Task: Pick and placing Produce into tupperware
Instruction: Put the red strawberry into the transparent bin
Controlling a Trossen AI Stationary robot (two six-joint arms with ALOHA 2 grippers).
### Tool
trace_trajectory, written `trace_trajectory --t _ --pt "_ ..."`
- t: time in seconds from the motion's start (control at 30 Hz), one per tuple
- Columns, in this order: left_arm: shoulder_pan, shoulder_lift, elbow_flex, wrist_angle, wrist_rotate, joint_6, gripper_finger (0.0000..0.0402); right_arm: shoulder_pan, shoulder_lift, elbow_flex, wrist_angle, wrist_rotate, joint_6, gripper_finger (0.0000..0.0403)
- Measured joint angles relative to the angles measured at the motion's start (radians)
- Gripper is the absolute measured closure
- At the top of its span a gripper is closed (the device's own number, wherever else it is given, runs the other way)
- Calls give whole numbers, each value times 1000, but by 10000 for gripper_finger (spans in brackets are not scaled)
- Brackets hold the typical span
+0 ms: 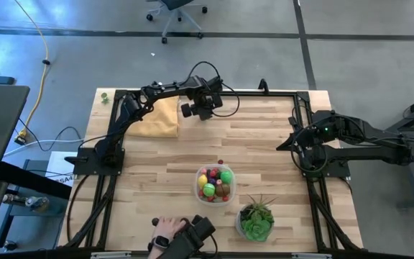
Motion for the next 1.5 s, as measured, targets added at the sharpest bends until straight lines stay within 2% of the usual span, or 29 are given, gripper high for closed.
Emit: trace_trajectory --t 0.93,1.5 --pt "-7 32 1 -6 0 -42 250 0 0 0 -1 0 0 402" --pt "-5 33 0 21 0 -126 250 0 0 0 -1 0 0 402"
